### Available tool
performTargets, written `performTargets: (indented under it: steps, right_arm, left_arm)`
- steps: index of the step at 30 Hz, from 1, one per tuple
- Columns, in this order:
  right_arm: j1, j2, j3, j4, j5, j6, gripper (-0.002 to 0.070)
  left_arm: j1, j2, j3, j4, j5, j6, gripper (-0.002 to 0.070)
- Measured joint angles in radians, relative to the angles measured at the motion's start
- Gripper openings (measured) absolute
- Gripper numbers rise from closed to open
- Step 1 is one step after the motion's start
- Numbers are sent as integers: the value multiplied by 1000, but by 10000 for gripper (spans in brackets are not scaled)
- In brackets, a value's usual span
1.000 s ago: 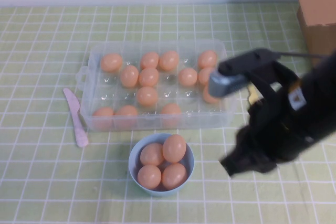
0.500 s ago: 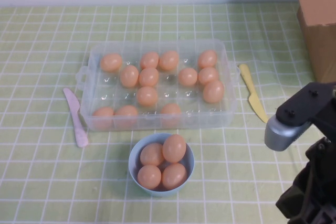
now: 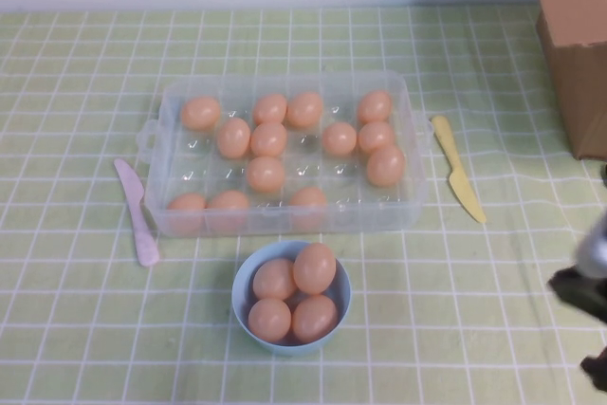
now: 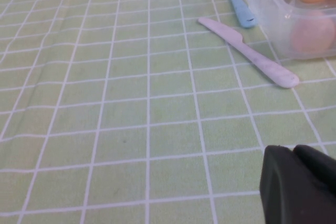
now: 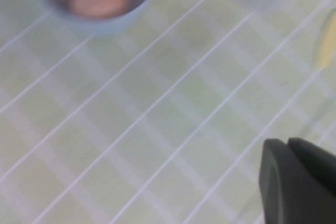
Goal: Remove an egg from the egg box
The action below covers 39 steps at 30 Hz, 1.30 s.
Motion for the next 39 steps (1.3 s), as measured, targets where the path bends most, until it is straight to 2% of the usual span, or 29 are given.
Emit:
performTargets:
  steps: [2,5,15,19,24,39]
  right_arm:
    - [-76,-92,126,13,-195,-15,-16]
    - [-183,-240,285,27,-373,-27,-17]
    - [-489,-695,682,99,-712,-18,-17]
    - [-520,-806,784,131,-795,-16,-17]
    - [-520,-923,804,171,-776,-16,-17]
    - [-520,-938,804,194,-811,-16,-17]
  left_arm:
    - [0,0,0,0,0,0,-4]
    - [0,0,0,0,0,0,-4]
    - [0,0,0,0,0,0,-5]
    - [0,0,0,0,0,0,-4]
    - [0,0,0,0,0,0,-4]
    - [0,0,0,0,0,0,-4]
